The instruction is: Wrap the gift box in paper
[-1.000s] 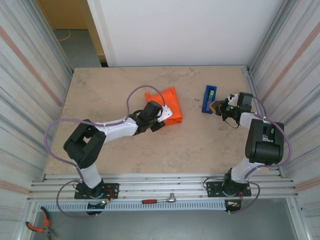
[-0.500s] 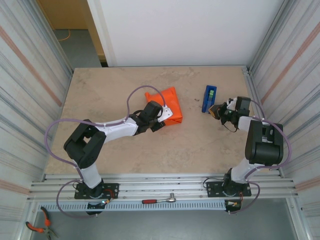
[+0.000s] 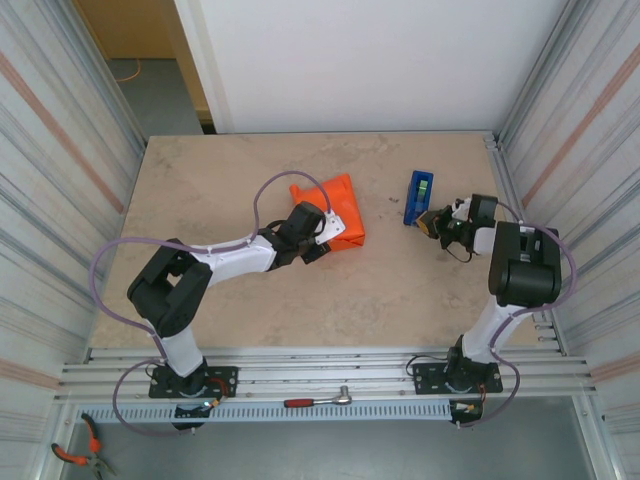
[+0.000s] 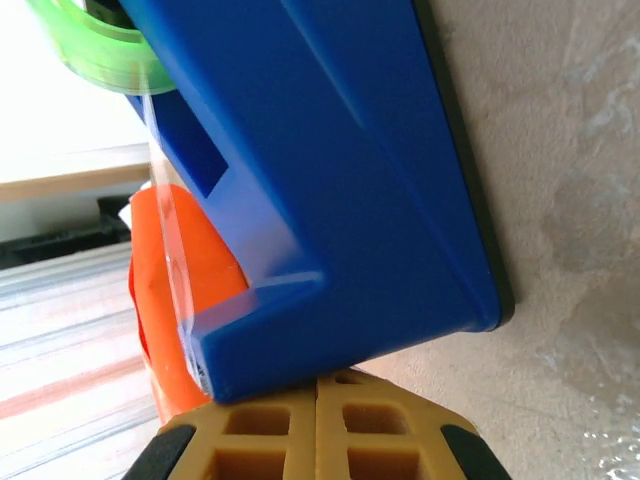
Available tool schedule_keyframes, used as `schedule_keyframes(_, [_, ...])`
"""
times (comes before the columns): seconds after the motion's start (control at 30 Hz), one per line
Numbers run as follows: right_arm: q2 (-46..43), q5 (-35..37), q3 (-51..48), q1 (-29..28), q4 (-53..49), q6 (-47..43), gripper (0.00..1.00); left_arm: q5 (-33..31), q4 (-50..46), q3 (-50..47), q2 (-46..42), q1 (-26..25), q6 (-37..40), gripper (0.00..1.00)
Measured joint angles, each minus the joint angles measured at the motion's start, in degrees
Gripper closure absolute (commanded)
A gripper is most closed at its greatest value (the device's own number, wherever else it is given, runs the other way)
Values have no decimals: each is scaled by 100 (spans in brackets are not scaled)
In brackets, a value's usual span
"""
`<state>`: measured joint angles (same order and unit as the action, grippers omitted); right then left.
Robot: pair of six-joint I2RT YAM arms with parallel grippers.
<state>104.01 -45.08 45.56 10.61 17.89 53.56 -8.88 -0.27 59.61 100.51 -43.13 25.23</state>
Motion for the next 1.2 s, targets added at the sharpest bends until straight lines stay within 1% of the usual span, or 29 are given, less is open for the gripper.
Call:
schedule_keyframes(0.2, [254,-334,4,-13,334,264,100,-2,7,-2,0,-2,0,44])
schedule_keyframes(0.47, [319,-122,-37,-74,219,326,100,-20,13,-7,0,-11,0,44])
schedule_keyframes(0.6, [61,-118,-131,-90,0,295,100,-20,13,-7,0,-11,0,44])
schedule_keyframes(0.73, [-614,-70,-317,-225,-197,190,100,-22,13,-7,0,-11,0,44])
schedule_keyframes(0.83, [-1152,13,-498,-516,-247,111,100,-22,17,-11,0,-11,0,44])
schedule_keyframes(0.93, [-1604,146,-761,-986,-238,33,100,-22,17,-11,0,-13,2,44])
schedule_keyframes(1.1, [-2159,546,-1285,-2009,-94,-31,100,-22,17,-11,0,-13,2,44])
schedule_keyframes(1.2, [-2404,925,-1499,-2599,68,-129,100,-22,17,-11,0,-13,2,44])
